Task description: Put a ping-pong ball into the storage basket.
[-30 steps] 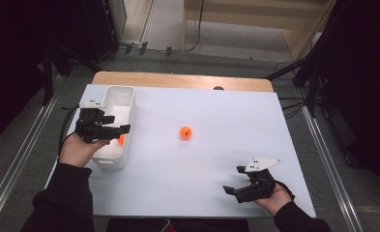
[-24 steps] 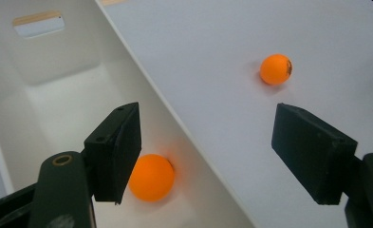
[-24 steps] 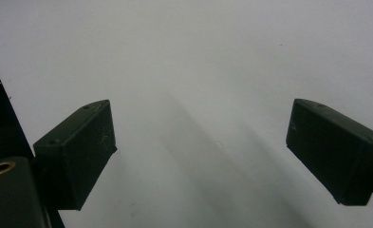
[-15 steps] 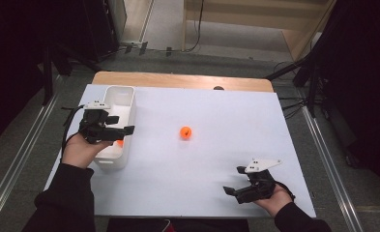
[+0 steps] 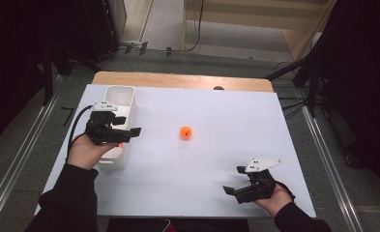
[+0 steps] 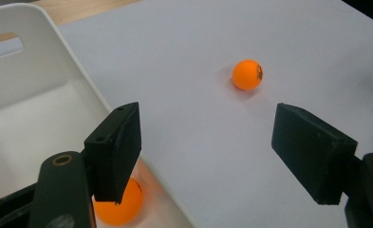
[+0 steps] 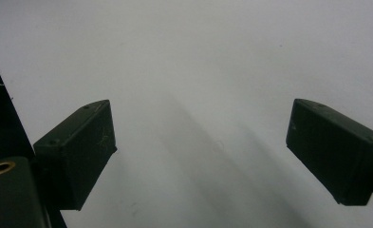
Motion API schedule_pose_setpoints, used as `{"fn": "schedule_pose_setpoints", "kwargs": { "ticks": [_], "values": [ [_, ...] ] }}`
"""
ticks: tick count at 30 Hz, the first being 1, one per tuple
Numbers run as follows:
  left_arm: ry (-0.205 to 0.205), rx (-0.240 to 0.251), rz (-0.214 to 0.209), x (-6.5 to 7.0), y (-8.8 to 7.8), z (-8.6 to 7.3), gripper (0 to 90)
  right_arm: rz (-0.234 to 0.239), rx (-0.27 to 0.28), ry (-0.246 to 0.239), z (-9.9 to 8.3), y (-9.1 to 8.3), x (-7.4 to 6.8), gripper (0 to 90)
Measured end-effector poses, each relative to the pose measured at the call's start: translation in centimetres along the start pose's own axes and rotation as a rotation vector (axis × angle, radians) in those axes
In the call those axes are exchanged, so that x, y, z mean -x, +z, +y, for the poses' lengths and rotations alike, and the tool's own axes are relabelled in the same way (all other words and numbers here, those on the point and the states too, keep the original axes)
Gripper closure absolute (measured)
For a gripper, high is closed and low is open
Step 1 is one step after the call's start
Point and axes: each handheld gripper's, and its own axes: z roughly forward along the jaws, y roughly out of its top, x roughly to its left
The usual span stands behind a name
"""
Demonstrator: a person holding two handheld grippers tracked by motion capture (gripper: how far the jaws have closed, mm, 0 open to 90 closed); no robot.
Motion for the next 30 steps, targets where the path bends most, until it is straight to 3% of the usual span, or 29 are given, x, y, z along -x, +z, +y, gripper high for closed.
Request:
{"fn": "schedule_pose_setpoints", "kwargs": {
  "ticks": [16, 30],
  "values": [
    [0.018, 0.021, -0.059, 2.0, 1.4, 0.8, 25.4, -0.013, 0.013, 0.025, -0.5, -0.5, 0.0, 7.8],
    [0.046, 0.039, -0.081, 3.7, 2.9, 0.9, 25.4, -0.021, 0.012, 0.038, -0.7, -0.6, 0.1, 7.8]
  ]
}}
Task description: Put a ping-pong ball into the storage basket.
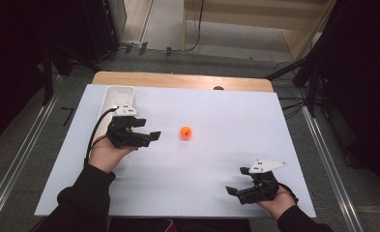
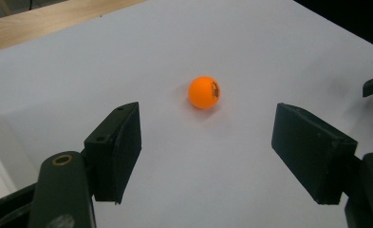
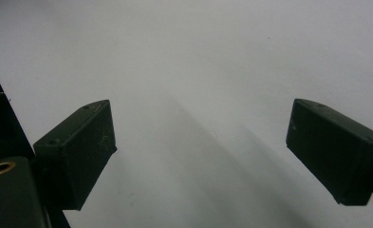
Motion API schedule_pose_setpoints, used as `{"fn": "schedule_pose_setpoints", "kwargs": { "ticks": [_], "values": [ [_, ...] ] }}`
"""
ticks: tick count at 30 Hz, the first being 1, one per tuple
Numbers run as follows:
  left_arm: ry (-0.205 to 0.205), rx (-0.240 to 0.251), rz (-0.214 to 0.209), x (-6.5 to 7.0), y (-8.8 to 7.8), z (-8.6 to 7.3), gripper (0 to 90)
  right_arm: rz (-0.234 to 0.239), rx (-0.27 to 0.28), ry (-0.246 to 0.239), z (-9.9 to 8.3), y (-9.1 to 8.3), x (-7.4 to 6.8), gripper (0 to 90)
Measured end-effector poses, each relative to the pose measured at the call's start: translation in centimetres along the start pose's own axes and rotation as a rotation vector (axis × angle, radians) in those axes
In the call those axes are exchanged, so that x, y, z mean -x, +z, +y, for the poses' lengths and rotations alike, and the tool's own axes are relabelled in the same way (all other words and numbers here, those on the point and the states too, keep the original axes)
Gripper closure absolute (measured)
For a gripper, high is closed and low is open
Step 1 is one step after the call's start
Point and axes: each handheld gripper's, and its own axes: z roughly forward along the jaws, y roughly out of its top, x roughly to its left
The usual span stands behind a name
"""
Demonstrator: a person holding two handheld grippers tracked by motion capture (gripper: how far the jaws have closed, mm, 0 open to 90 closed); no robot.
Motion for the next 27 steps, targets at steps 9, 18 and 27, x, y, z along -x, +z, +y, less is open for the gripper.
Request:
{"fn": "schedule_pose_setpoints", "kwargs": {
  "ticks": [9, 18, 27],
  "values": [
    [-0.001, 0.003, -0.01, 0.5, 0.7, -0.3, 25.4, 0.002, -0.002, -0.006, 0.0, 0.0, -0.1, 7.7],
    [-0.004, 0.008, -0.03, 0.9, 1.1, -0.4, 25.4, 0.0, -0.002, -0.004, 0.0, 0.0, -0.1, 7.8],
    [0.005, -0.01, -0.033, 1.7, 2.1, -0.7, 25.2, 0.001, -0.001, -0.004, 0.0, 0.0, -0.1, 7.8]
  ]
}}
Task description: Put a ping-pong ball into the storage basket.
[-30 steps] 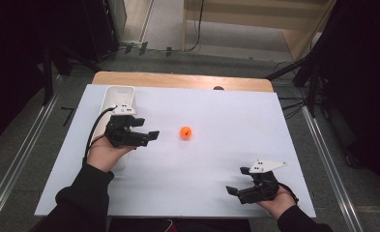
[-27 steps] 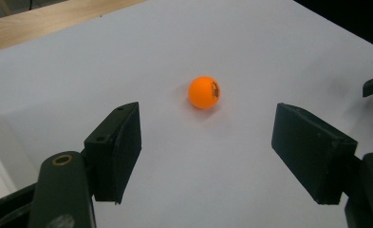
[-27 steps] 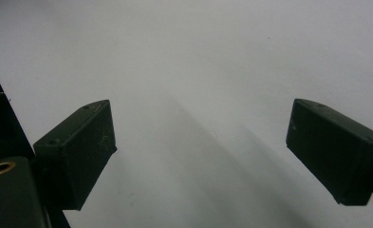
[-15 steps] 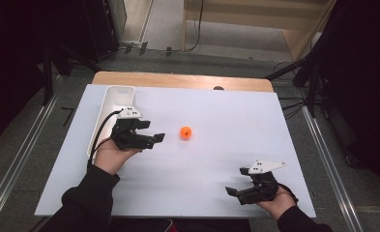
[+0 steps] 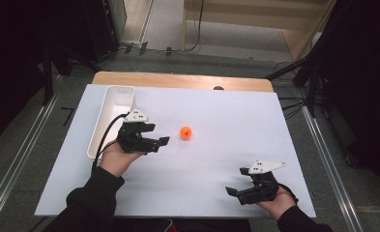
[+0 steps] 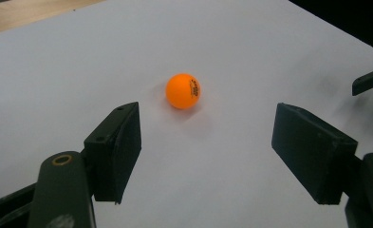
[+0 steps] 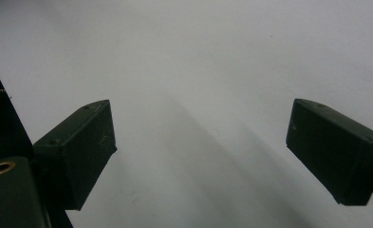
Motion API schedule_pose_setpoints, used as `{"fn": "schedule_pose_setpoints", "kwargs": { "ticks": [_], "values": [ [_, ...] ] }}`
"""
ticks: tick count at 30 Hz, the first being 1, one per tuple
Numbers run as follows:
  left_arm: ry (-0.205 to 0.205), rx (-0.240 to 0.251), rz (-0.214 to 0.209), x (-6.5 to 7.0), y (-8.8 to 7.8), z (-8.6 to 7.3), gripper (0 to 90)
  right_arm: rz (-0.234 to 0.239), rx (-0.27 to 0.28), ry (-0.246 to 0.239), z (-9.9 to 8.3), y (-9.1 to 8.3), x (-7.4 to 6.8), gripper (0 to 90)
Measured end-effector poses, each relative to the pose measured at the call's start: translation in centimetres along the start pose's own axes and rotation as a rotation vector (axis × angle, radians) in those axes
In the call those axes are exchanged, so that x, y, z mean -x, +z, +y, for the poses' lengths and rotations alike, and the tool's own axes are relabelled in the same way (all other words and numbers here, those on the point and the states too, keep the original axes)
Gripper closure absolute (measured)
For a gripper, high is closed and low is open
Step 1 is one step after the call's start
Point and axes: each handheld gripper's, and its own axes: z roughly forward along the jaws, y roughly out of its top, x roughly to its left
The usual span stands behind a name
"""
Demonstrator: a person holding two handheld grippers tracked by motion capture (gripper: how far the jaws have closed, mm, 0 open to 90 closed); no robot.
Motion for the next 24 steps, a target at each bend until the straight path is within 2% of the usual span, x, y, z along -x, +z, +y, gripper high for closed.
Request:
{"fn": "schedule_pose_setpoints", "kwargs": {
  "ticks": [4, 8, 14, 21, 24],
  "values": [
    [0.013, 0.001, 0.013, 0.3, 0.5, -0.1, 25.1, 0.005, -0.004, 0.004, 0.0, 0.0, -0.1, 7.8],
    [0.016, 0.003, -0.016, 0.6, 1.0, -0.2, 20.9, 0.002, -0.004, 0.005, 0.0, 0.0, 0.0, 7.8],
    [0.024, 0.027, -0.031, 1.1, 1.7, -0.4, 18.7, 0.002, -0.005, 0.002, 0.0, 0.0, -0.1, 7.8],
    [0.032, 0.007, -0.035, 1.1, 2.7, -0.8, 13.0, 0.005, -0.006, -0.001, 0.0, 0.0, -0.1, 7.8],
    [0.026, -0.006, -0.045, 1.0, 3.1, -0.9, 0.0, 0.004, -0.006, -0.002, 0.0, 0.0, -0.1, 7.8]
  ]
}}
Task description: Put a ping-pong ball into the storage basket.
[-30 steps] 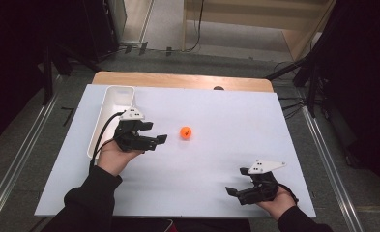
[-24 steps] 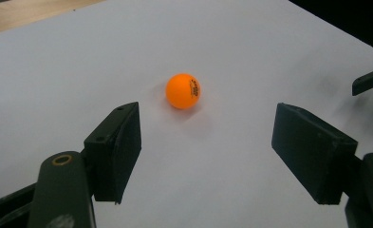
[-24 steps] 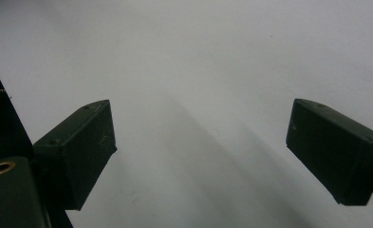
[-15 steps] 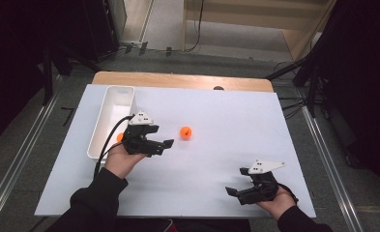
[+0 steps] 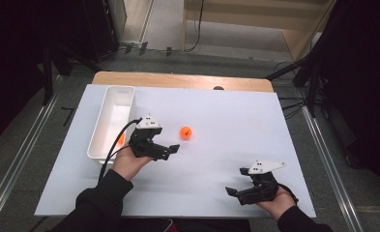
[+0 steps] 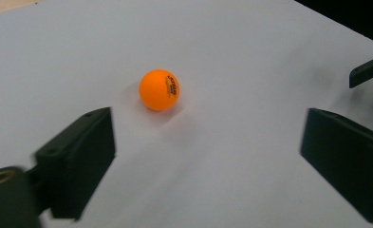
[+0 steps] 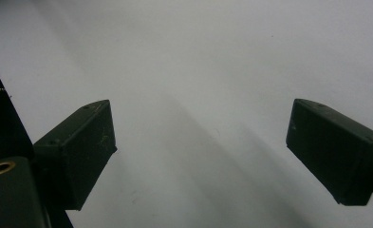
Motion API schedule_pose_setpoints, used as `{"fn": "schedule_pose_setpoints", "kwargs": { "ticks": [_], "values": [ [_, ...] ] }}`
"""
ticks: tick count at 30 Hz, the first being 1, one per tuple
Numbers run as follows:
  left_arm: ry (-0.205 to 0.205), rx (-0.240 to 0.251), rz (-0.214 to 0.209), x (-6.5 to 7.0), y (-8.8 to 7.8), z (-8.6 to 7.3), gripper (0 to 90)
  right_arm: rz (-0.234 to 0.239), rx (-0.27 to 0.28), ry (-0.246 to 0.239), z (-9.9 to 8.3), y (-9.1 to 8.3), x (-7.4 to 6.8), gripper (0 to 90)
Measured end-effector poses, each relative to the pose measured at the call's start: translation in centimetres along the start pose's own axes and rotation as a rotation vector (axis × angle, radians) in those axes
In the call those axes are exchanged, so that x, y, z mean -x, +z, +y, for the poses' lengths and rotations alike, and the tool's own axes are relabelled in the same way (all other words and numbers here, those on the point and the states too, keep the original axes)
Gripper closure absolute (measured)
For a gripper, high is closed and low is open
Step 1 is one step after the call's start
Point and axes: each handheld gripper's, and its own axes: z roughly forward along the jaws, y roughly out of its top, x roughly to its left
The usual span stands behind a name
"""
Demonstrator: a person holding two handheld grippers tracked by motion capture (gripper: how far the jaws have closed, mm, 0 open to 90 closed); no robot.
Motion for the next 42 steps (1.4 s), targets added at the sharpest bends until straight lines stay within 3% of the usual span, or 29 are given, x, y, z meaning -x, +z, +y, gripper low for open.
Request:
{"fn": "schedule_pose_setpoints", "kwargs": {
  "ticks": [21, 31, 42],
  "values": [
    [0.017, 0.011, 0.025, -0.4, 1.2, 0.7, 0.1, -0.002, 0.004, -0.012, 0.0, 0.0, 0.0, 7.8],
    [0.008, 0.023, 0.015, -0.6, 1.8, 1.2, 0.2, -0.003, 0.001, -0.008, 0.0, 0.0, 0.0, 7.8],
    [0.011, -0.001, 0.013, -0.9, 3.1, 1.8, 0.2, -0.001, -0.002, -0.007, 0.0, 0.0, 0.0, 7.8]
  ]
}}
